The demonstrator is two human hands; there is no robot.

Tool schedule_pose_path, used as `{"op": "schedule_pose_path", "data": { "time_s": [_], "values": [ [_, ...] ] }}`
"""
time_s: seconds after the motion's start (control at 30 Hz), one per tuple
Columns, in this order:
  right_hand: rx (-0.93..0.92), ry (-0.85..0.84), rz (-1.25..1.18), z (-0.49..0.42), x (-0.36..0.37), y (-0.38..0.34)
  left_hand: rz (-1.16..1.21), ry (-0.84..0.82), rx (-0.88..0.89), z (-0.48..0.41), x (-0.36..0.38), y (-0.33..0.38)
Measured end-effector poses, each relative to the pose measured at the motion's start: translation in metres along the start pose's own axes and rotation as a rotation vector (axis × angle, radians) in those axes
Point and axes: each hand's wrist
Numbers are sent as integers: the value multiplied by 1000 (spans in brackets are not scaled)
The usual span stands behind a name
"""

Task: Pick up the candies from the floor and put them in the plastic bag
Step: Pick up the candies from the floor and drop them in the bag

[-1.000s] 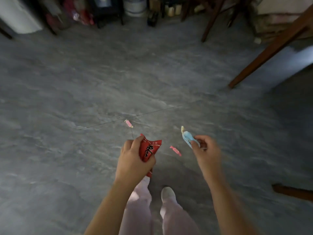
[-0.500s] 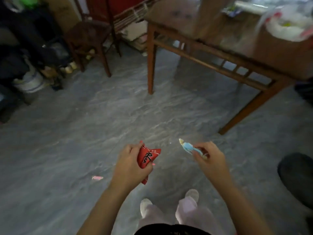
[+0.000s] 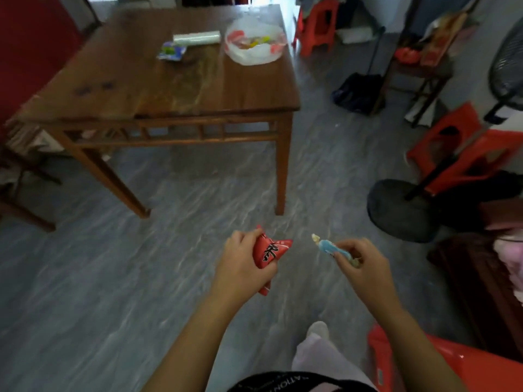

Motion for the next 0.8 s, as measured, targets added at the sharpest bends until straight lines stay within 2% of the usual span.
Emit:
{"op": "schedule_pose_path", "data": {
  "time_s": [0.2,0.33,0.53,0.8],
  "values": [
    [20,81,43,-39,-108,67,18,-83,61,-87,63,86],
    [97,154,42,-64,-158,103,-22,-128,70,-132,84,122],
    [128,227,2,-118,-192,132,-104,-136,91,-217,93,153],
    [191,197,-4,-249,-226,166,-96,-133,114,-391,97,187]
  ]
}}
Point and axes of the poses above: each hand's wrist, its own z-axis away from the middle knuckle, its own x-axis out of the palm, y = z × x, and after that the axes turned 14 degrees about -y, right-handed
